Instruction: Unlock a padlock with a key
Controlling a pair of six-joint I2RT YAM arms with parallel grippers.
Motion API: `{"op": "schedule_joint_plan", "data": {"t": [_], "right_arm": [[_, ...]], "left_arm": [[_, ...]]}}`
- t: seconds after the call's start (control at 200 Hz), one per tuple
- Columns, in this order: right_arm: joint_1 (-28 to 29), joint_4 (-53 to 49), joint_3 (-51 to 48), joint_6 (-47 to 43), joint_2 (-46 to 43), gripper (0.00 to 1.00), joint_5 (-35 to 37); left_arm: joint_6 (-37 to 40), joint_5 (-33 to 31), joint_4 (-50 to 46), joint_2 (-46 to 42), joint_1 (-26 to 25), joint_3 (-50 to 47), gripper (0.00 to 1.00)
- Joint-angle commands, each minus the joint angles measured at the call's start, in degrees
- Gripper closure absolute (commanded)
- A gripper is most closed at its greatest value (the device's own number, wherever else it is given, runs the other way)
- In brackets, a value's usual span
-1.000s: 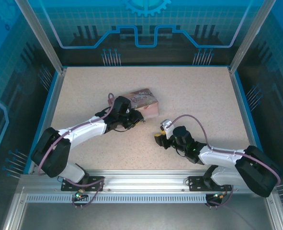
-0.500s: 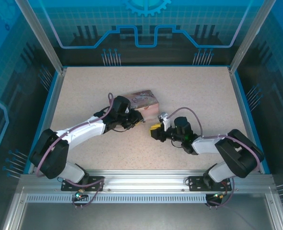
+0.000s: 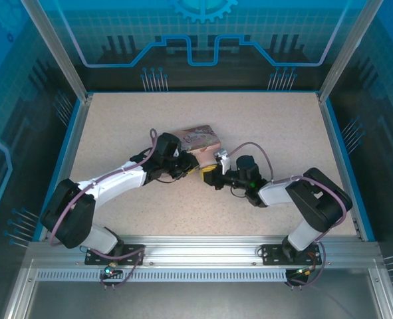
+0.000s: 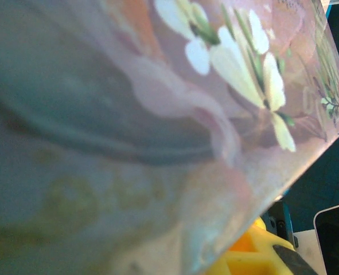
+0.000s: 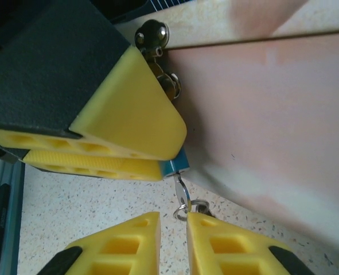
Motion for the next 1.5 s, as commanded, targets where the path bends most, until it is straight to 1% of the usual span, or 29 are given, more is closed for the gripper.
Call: {"op": "schedule_joint_plan", "data": {"t": [0.0,0.17,0.66,0.78,0.855,0.98,1.116,1.166,1.256,1.356,1.426,1.496], "right_arm": [[-0.7,2.9,1.4,1.2,1.6,0.84,-1.2],[-1.2,3.3,2.1,2.2,2.4,0.92,-1.2],[-1.5,3.6,4.6,2.1,3.1,0.98,-3.5],[-1.5,3.1,5.5,1.8,3.1,0.97,-3.2],[-1.6,1.6,5.5,1.0,2.6,0.95,-2.8],[-1.5,-1.8,2.3,-1.8,-0.3,0.89,1.3],[-1.0,-4.9,-1.4,-5.4,-4.0,0.81,6.9],[0.1,-7.4,-2.0,-7.9,-5.4,0.8,9.6],[3.5,-11.1,-2.8,-12.5,-7.6,0.8,16.6],[6.9,-12.7,-3.5,-16.2,-9.1,0.8,23.0],[8.2,-12.4,-3.9,-17.5,-9.6,0.78,25.0],[8.1,-11.5,-4.1,-17.2,-9.3,0.75,23.6]], "left_arm": [[1.4,2.3,2.0,-2.6,0.4,1.5,1.0],[1.6,2.7,1.9,-2.6,0.4,1.7,1.0],[1.7,4.1,2.4,-1.4,0.3,1.7,1.0],[1.6,4.1,2.6,-1.4,0.2,1.4,1.0],[1.3,3.1,2.3,-2.0,0.2,1.2,1.0],[0.8,0.1,0.8,-3.3,0.5,1.4,1.0],[0.2,-0.4,-0.4,-3.2,0.9,2.1,1.0],[-0.2,-0.4,-0.7,-3.1,1.1,2.2,1.0],[-1.2,-0.5,-0.9,-3.2,1.2,2.2,1.0],[-1.3,-0.7,-1.7,-3.4,1.3,2.4,1.0],[-1.2,-0.7,-2.0,-3.6,1.4,2.5,1.0],[-0.7,-0.4,-1.9,-3.8,1.4,2.4,1.0]]}}
